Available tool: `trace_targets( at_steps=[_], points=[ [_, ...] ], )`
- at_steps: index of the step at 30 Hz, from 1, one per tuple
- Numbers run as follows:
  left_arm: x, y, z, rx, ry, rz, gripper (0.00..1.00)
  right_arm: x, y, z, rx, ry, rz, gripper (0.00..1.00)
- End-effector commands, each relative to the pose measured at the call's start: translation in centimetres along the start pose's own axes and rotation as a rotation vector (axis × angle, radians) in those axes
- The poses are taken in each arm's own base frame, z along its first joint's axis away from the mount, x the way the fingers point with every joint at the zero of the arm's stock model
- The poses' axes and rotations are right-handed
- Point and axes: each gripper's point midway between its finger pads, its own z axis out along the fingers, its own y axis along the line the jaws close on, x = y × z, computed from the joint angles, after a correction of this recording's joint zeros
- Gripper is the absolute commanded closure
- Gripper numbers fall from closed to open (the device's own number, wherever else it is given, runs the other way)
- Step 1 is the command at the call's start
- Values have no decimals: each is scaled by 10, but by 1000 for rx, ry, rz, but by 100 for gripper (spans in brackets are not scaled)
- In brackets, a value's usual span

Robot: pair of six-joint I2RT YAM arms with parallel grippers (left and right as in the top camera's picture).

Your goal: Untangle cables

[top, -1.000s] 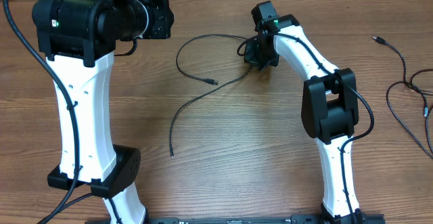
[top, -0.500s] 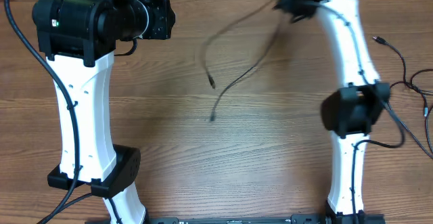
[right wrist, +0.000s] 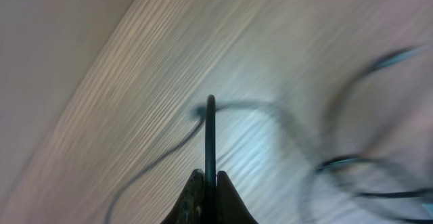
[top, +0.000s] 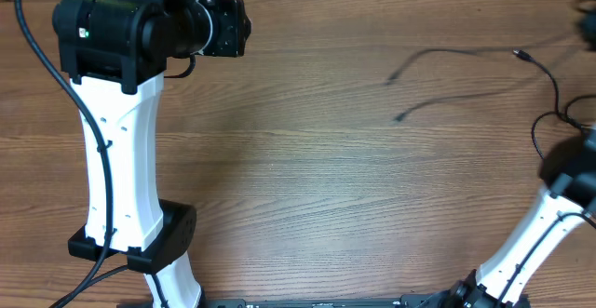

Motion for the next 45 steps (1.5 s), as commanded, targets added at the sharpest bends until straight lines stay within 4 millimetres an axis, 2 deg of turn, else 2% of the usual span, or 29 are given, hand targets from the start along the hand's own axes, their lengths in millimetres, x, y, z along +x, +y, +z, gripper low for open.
trace_targets(
  at_steps=[1,2,3,5,6,7,8,10,12,14,15,17,19,21,23,26,28,30,31,33,34,35,36,37,42,44,45],
  points=[
    [4,-17,-2,34,2,49,55,-44,-48,-53,21,-139,68,96],
    [4,-18,-2,32,3,53,55,-49,-63,-59,33,-153,93,96],
    [4,-19,-2,31,3,55,55,-52,-70,-61,39,-160,104,96],
    [5,-21,-1,35,5,60,55,-64,-105,-76,48,-193,165,96],
    [5,-21,-1,35,5,57,55,-66,-112,-79,49,-198,180,90],
    [5,-22,-1,36,6,53,55,-69,-126,-84,36,-203,208,27],
    [5,-22,-1,37,6,54,55,-70,-127,-85,13,-198,214,0],
    [5,-22,-1,39,5,46,55,-70,-117,-88,-102,-177,218,0],
    [5,-23,-1,40,4,47,54,-69,-98,-92,-211,-161,196,0],
    [5,-22,-1,39,5,46,53,-64,-59,-101,-357,-140,111,0],
    [5,-22,-1,37,4,47,48,-55,-24,-109,-443,-122,33,0],
    [4,-22,-1,36,1,47,46,-44,7,-114,-478,-112,-49,0],
    [3,-22,-2,38,-6,48,46,-19,65,-126,-529,-102,-202,0],
    [1,-23,-5,39,-19,50,46,0,106,-140,-577,-103,-286,0],
    [-9,-16,-16,-3,-81,32,45,22,149,-161,-564,-144,-383,0],
    [-22,-2,-38,-89,-185,-44,44,45,177,-183,-475,-203,-456,0],
    [-30,3,-59,-112,-262,-110,35,65,196,-199,-469,-218,-502,0],
    [-35,-1,-76,-95,-317,-117,30,87,215,-217,-509,-214,-546,0],
    [-36,-2,-85,-90,-345,-116,28,96,222,-224,-525,-209,-564,0],
    [-33,-2,-113,-87,-403,-146,27,131,230,-249,-535,-178,-613,0],
    [-30,-2,-119,-84,-409,-152,27,138,227,-255,-517,-173,-621,0],
    [-16,4,-135,-108,-410,-182,27,151,217,-272,-470,-182,-633,0],
    [-11,7,-139,-123,-407,-193,27,153,215,-278,-462,-188,-633,0],
    [1,14,-146,-160,-394,-211,27,160,207,-296,-453,-206,-642,0],
    [7,11,-156,-156,-398,-148,24,175,174,-349,-408,-280,-626,0],
    [6,13,-155,-165,-397,-146,20,181,169,-370,-439,-309,-632,0],
    [5,14,-154,-174,-397,-145,14,186,166,-384,-464,-328,-636,0]
  ],
)
